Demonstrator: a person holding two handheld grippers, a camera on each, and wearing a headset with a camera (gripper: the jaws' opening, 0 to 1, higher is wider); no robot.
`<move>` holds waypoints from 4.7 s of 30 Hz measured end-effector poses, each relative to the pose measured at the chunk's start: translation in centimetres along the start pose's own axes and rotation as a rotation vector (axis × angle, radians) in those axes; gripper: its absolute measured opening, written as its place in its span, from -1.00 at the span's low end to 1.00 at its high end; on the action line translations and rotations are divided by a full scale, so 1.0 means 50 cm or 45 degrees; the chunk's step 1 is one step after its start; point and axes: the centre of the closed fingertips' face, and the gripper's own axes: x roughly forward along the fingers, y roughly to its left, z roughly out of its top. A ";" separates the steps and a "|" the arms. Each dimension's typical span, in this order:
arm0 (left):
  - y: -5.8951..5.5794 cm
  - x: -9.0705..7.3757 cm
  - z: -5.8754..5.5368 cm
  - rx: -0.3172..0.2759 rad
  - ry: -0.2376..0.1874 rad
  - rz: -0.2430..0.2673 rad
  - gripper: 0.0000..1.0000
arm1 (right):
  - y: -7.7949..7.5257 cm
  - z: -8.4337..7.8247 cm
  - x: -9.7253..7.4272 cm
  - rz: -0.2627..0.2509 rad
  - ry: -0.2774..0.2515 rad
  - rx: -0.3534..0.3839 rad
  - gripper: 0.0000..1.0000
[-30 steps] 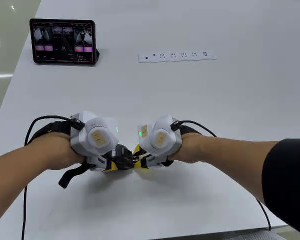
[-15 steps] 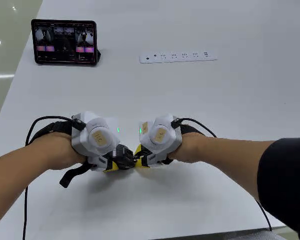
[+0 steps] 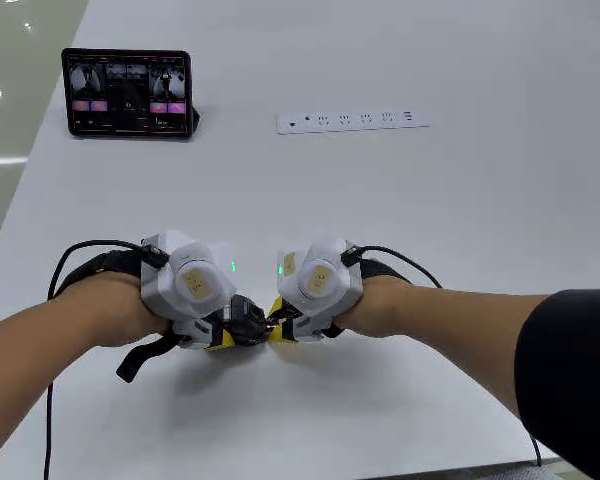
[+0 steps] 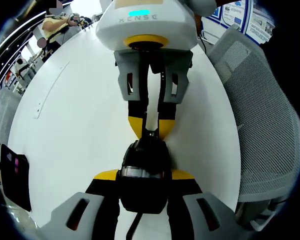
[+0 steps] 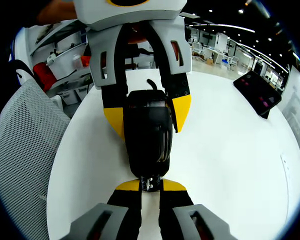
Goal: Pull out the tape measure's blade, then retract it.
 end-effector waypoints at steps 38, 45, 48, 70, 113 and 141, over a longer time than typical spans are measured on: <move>-0.003 0.002 0.001 -0.010 -0.003 0.005 -0.38 | -0.004 -0.039 -0.028 -0.014 0.030 0.030 -0.82; -0.003 0.002 0.000 -0.010 -0.002 0.005 -0.38 | -0.004 -0.046 -0.033 -0.011 0.041 0.026 -0.82; -0.003 0.001 0.000 -0.010 -0.002 0.005 -0.38 | -0.004 -0.048 -0.036 -0.010 0.043 0.027 -0.82; -0.003 0.001 0.000 -0.010 0.001 0.004 -0.38 | -0.005 -0.067 -0.052 -0.014 0.065 0.032 -0.82; -0.001 0.003 0.001 -0.010 0.004 0.012 -0.37 | -0.005 -0.105 -0.077 -0.026 0.090 0.049 -0.82; -0.003 0.002 0.001 -0.014 0.002 0.017 -0.37 | -0.002 -0.126 -0.096 -0.029 0.109 0.046 -0.82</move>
